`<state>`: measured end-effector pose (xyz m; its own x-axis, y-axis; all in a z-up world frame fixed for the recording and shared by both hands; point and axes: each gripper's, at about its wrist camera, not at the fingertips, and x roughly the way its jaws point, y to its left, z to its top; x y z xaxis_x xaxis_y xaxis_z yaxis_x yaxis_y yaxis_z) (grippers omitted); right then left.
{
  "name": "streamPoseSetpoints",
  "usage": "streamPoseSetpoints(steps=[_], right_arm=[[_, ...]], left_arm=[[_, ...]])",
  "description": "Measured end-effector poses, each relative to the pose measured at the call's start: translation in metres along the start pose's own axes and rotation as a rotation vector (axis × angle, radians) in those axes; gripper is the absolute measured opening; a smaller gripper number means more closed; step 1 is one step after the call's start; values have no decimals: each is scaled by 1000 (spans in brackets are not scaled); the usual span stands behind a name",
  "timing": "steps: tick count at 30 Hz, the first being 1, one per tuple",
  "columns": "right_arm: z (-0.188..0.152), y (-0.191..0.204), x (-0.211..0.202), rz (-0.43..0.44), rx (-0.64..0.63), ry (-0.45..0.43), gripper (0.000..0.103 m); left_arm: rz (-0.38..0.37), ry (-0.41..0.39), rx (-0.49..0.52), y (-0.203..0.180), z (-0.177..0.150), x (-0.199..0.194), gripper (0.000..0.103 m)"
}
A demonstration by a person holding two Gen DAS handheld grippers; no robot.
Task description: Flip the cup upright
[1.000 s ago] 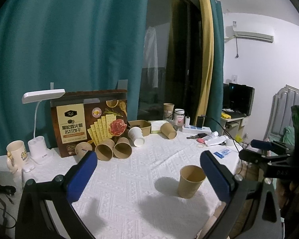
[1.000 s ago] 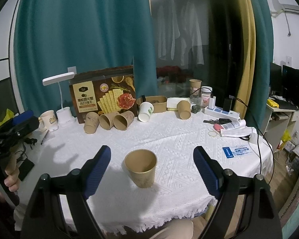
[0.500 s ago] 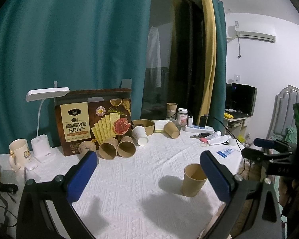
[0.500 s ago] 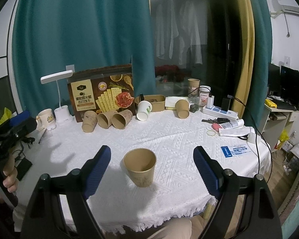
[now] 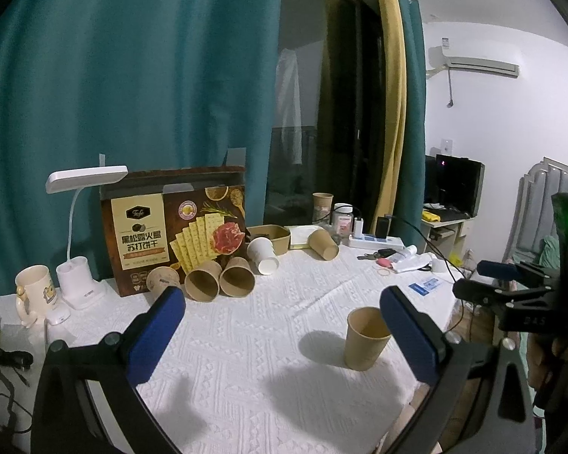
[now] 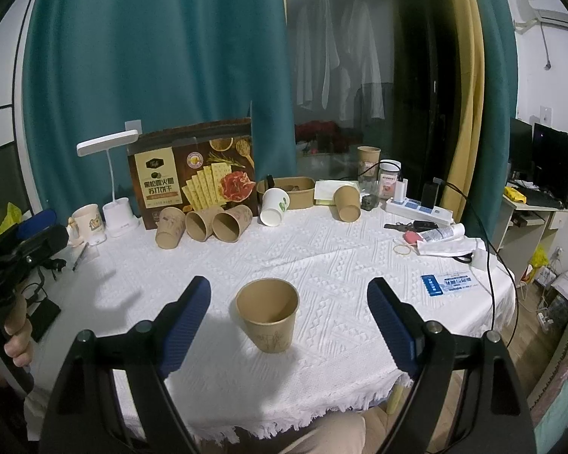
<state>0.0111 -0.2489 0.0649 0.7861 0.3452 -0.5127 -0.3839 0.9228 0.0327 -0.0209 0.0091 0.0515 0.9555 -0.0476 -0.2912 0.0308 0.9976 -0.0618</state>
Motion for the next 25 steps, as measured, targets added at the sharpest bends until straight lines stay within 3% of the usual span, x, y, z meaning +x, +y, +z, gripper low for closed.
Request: streamPoseSetpoints(steps=[25], right_arm=[[-9,-5,7,-1,1,16,83]], left_arm=[[-15,19,-2,-5,-3,11,103]])
